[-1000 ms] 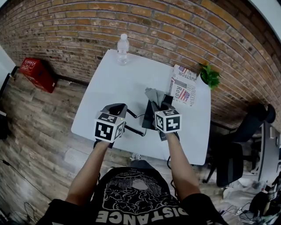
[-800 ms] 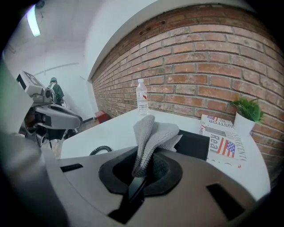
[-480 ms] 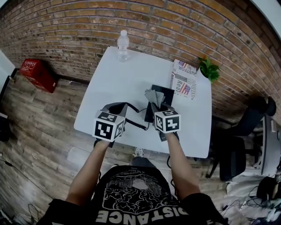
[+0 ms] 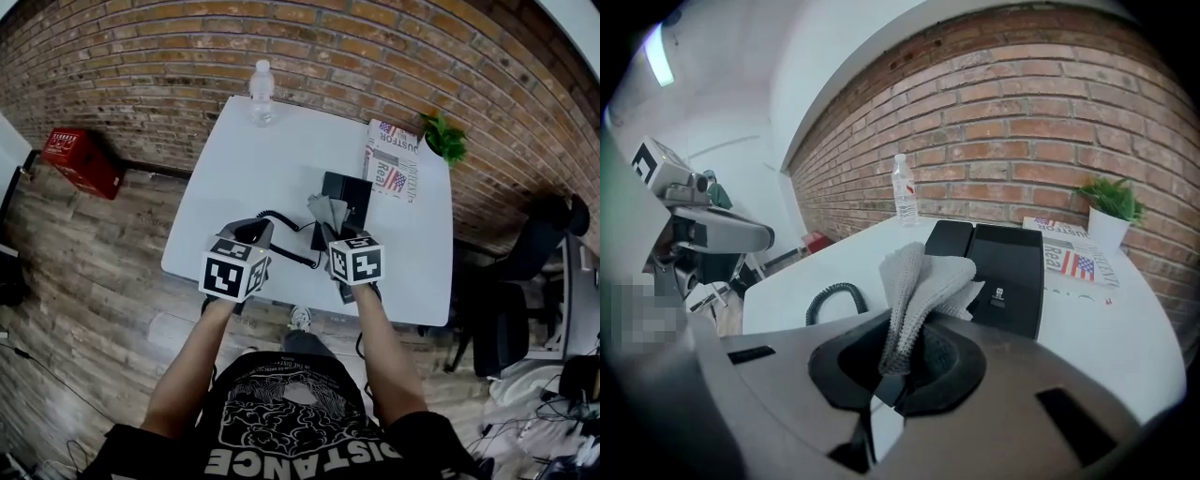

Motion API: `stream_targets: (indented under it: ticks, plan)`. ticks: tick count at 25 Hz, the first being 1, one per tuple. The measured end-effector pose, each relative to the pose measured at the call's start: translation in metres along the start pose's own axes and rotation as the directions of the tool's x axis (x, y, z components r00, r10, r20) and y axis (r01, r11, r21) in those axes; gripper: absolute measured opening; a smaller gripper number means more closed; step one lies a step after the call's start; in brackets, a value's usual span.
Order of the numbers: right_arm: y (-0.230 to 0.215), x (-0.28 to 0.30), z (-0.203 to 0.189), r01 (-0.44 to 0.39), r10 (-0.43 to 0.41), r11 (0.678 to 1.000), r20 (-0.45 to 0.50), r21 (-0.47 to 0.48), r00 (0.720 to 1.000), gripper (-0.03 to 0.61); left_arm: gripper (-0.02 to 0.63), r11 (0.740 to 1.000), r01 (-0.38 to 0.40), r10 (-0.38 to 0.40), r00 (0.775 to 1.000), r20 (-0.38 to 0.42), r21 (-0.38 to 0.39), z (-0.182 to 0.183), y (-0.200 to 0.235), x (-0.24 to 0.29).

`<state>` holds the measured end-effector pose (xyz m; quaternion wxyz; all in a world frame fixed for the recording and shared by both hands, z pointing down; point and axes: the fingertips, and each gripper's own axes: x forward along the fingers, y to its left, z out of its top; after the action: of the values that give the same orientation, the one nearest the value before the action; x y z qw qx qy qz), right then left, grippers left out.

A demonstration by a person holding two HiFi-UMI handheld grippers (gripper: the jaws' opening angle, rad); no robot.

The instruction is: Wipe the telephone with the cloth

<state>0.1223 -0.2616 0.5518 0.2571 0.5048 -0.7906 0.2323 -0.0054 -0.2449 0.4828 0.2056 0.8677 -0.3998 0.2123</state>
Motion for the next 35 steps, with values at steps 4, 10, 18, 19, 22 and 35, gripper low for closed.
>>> stream_targets:
  ticks: [4,10,18,19,22,35]
  plan:
    - [0.006,-0.003,-0.011,-0.005,0.005,1.000,-0.007,0.008,1.000,0.012,0.005,1.000,0.004,-0.004,1.000,-0.004,0.003,-0.005,-0.004,-0.005]
    - [0.013,-0.009,-0.026,-0.006,0.006,1.000,-0.018,0.023,1.000,0.012,0.005,1.000,0.010,-0.010,1.000,-0.012,0.002,-0.014,-0.009,-0.011]
    - [0.025,-0.016,-0.046,-0.011,0.012,0.999,-0.038,0.034,0.999,0.012,0.005,1.000,0.021,-0.021,1.000,-0.020,0.011,-0.022,-0.017,-0.019]
    - [0.026,-0.016,-0.049,-0.012,0.013,0.999,-0.041,0.035,0.999,0.012,0.005,1.000,0.023,-0.022,1.000,-0.022,0.012,-0.023,-0.018,-0.019]
    - [0.029,-0.018,-0.054,-0.014,0.016,0.999,-0.049,0.035,0.999,0.012,0.005,1.000,0.024,-0.024,0.999,-0.024,0.013,-0.025,-0.019,-0.021]
    - [0.031,-0.034,-0.036,-0.011,0.011,1.000,0.004,0.027,1.000,0.012,0.005,0.999,0.036,-0.035,0.999,-0.026,0.017,-0.026,-0.024,-0.020]
